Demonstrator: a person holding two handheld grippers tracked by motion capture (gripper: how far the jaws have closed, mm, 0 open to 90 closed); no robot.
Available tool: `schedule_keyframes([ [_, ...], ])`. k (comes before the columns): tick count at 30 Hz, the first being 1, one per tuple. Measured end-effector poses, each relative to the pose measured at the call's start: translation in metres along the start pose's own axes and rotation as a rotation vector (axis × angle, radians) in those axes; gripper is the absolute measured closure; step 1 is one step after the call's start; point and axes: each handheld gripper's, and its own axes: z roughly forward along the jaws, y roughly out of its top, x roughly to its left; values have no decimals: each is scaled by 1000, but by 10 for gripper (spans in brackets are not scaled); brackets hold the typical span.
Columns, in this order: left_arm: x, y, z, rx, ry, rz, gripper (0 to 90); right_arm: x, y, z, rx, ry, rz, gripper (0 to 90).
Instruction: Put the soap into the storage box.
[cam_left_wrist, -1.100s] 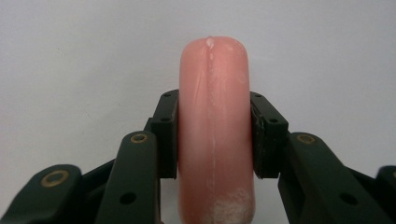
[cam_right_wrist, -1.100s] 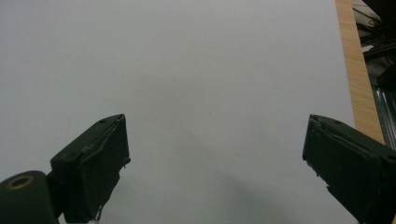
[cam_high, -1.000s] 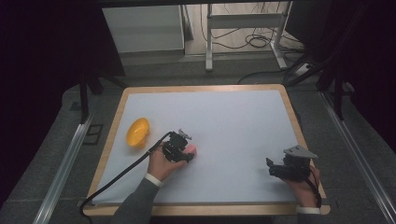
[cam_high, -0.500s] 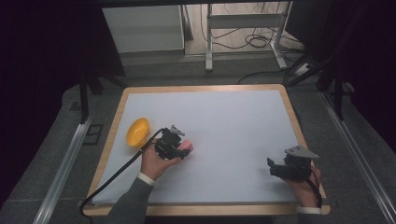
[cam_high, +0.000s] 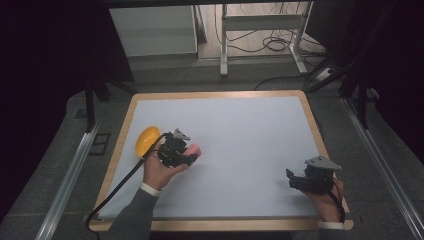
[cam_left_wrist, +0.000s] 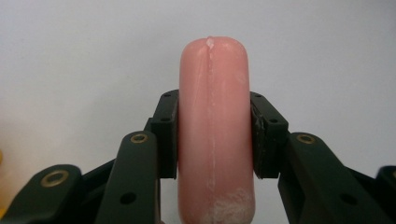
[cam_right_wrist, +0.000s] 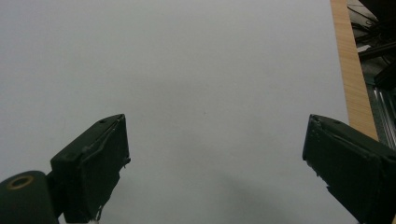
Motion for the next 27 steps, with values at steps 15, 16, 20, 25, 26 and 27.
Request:
schedule_keyframes([
  [15,8,0,-12,-25,19,-12,603,0,-1,1,3,-4,-3,68],
  [16,8,0,-13,-32,24,-12,603,1,-1,1,6,-3,-5,69],
  [20,9,-2,-15,-38,24,-15,603,2,0,1,5,-1,-8,68],
  [25,15,-4,-19,-43,32,-27,603,1,0,0,1,-4,-3,69],
  [26,16,-4,-20,-41,32,-30,602,0,0,0,1,-3,-1,69],
  [27,16,-4,-20,-41,32,-30,602,0,0,0,1,-3,-1,69],
])
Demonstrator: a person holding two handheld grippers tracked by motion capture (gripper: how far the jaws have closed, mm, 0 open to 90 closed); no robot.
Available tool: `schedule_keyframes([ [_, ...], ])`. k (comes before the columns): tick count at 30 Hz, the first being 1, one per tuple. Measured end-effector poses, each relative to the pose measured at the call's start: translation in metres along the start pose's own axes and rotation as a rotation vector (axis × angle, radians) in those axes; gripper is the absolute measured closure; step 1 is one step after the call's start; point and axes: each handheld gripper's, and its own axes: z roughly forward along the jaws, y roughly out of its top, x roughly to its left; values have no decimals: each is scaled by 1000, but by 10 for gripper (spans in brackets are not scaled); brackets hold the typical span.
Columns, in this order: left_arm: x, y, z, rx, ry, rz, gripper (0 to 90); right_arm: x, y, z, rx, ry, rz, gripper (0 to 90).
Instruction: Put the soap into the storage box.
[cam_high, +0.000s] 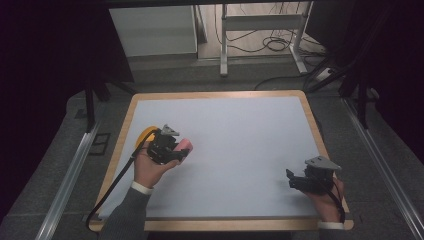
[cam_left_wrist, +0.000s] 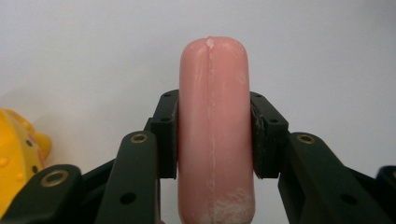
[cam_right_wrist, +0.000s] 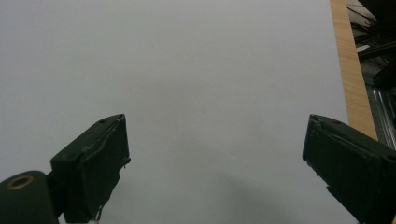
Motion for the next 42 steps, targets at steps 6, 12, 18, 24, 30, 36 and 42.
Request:
schedule_keyframes([
  [6,7,-1,-7,-12,15,-11,602,0,0,0,-1,-1,-1,68],
  [12,12,0,-13,-26,25,-21,603,0,0,0,0,0,0,68],
  [18,15,0,-21,-55,40,-23,603,-1,0,-1,-3,-1,3,68],
  [24,21,0,-28,-57,55,-31,603,-1,0,-1,-1,-1,2,69],
  [30,26,0,-30,-55,64,-40,603,-1,0,-1,-2,-2,3,68],
  [36,31,0,-34,-56,73,-47,603,-1,0,-1,1,-2,1,69],
  [42,33,-1,-37,-62,78,-48,603,-1,0,-1,1,-2,1,69],
])
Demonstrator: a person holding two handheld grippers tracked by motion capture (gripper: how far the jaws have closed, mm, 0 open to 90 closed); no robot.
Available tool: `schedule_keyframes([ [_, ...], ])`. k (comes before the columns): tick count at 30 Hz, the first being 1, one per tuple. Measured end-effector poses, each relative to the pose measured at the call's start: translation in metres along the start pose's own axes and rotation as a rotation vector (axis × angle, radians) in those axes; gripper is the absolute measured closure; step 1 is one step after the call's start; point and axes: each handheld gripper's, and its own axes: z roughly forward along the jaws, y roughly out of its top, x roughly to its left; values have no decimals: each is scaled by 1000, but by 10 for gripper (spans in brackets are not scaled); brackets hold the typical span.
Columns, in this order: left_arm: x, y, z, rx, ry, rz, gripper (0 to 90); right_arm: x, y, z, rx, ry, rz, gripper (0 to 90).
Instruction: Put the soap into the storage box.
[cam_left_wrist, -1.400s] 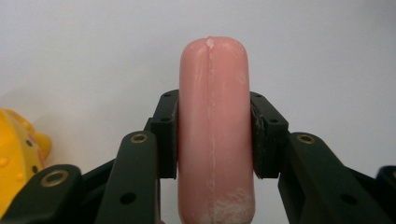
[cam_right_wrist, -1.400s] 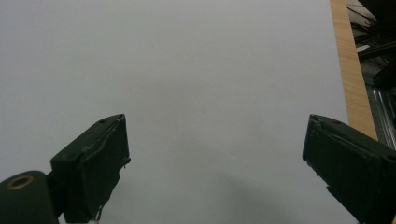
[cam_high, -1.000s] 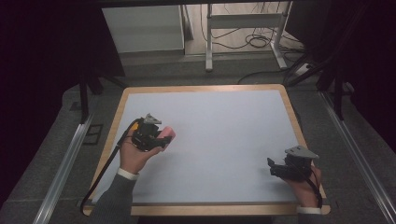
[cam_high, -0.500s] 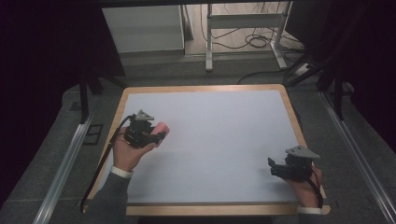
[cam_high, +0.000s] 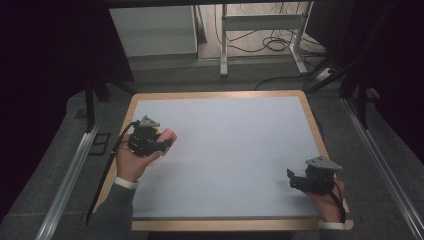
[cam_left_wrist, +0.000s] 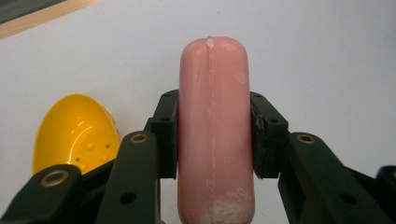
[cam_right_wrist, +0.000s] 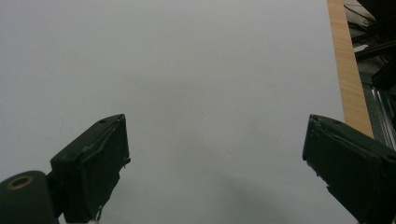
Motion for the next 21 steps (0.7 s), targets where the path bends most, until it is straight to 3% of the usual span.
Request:
schedule_keyframes([
  [21,18,-1,-7,-2,34,-33,603,0,0,-1,-8,3,-2,69],
])
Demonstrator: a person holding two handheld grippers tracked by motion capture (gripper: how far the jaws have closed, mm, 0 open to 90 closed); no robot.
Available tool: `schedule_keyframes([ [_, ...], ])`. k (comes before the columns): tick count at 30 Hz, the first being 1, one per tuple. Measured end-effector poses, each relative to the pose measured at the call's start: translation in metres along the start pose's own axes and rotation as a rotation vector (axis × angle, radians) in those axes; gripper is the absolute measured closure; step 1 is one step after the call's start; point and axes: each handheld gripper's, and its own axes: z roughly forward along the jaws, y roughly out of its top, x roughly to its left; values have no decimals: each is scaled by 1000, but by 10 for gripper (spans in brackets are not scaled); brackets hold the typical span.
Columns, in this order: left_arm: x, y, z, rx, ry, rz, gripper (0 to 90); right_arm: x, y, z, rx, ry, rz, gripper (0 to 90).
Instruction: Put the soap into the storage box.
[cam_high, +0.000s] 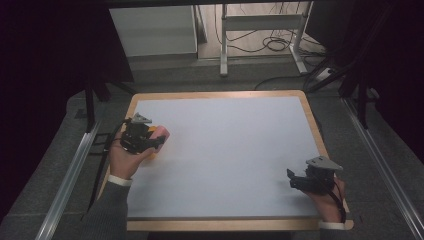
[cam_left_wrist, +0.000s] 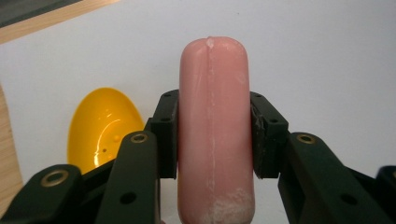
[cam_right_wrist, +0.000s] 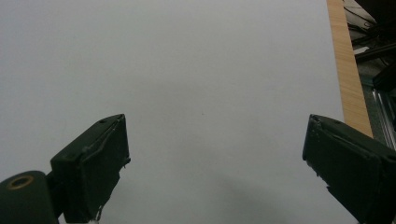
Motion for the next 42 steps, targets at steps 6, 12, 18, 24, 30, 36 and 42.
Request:
schedule_keyframes([
  [6,7,-1,1,8,8,-13,603,0,0,0,5,-2,4,68],
  [12,14,-2,2,12,18,-29,603,-1,-1,1,7,-4,6,69],
  [18,23,-2,5,22,36,-44,603,-1,-1,1,10,-6,5,69],
  [24,26,-2,7,30,43,-48,603,-1,-2,2,11,-6,4,68],
  [30,32,-4,10,38,57,-61,603,-2,-2,1,12,-7,6,69],
  [36,36,-8,12,50,63,-69,603,-1,-2,2,13,-7,5,68],
  [42,40,-9,15,62,74,-74,603,-1,-2,3,18,-5,6,68],
])
